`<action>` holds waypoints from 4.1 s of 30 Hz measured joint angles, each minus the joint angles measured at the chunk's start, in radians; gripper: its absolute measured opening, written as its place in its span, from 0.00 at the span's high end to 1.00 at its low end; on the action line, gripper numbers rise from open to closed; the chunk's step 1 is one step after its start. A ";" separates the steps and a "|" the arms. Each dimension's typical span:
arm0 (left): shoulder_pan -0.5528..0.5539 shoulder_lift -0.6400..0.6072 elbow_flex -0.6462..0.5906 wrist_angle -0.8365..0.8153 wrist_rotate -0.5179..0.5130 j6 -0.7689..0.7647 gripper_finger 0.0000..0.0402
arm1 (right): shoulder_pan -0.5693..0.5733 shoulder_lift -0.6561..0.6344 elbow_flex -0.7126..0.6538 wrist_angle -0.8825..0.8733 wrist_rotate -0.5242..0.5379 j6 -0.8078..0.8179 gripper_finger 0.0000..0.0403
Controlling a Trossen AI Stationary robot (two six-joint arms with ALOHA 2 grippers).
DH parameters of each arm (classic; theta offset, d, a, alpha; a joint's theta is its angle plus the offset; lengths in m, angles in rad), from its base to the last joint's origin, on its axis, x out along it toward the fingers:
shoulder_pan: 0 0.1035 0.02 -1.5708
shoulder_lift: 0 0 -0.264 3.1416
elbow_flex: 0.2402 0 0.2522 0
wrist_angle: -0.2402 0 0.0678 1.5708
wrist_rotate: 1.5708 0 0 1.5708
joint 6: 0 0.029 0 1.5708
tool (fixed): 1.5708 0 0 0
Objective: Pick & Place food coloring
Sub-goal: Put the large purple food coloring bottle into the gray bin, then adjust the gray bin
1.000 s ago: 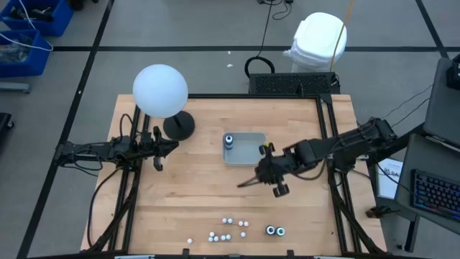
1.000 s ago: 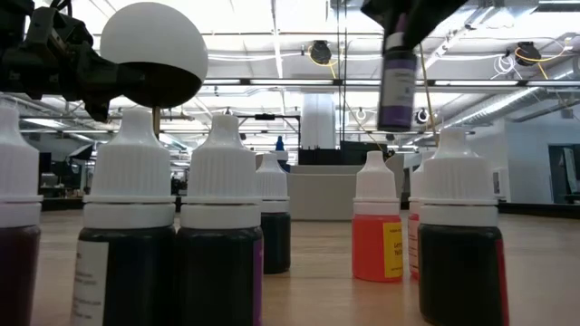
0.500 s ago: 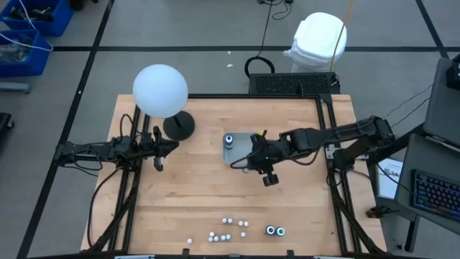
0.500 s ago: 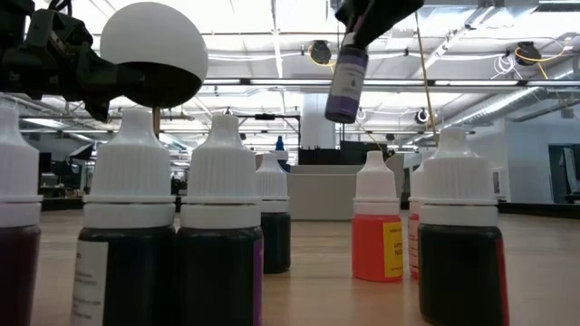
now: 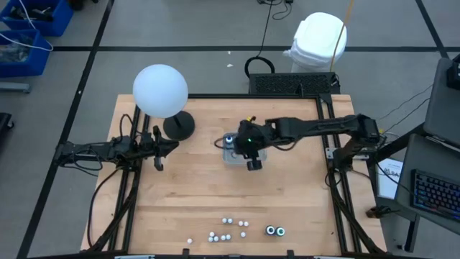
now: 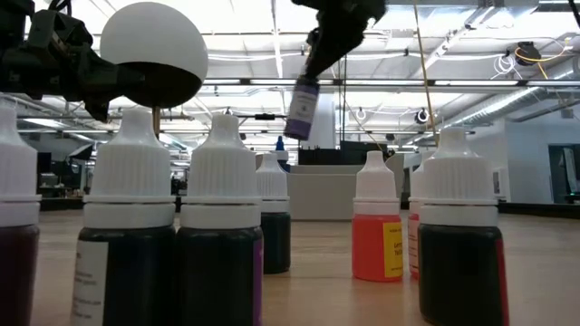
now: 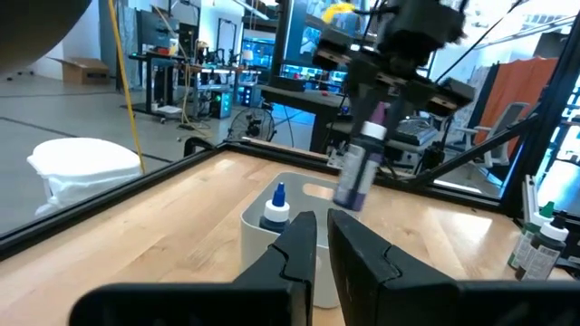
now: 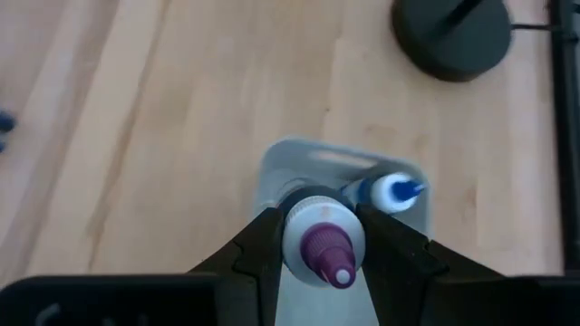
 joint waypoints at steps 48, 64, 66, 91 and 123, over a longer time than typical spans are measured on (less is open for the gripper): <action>0.000 0.000 0.000 -0.002 0.003 -0.001 0.91 | -0.042 0.296 0.107 0.041 -0.002 -0.084 0.71; 0.000 0.000 0.000 -0.001 0.004 -0.001 0.91 | -0.043 0.343 0.108 0.111 0.001 -0.127 0.65; 0.000 0.000 0.000 -0.002 0.005 -0.001 0.91 | -0.043 0.344 0.108 0.118 0.001 -0.131 0.63; 0.000 0.006 0.001 -0.025 0.063 -0.039 0.91 | -0.028 0.293 0.106 0.120 0.118 -0.111 0.39; -0.002 1.043 0.052 0.628 0.019 -0.139 0.99 | 0.403 0.071 -0.226 0.235 0.397 0.071 0.96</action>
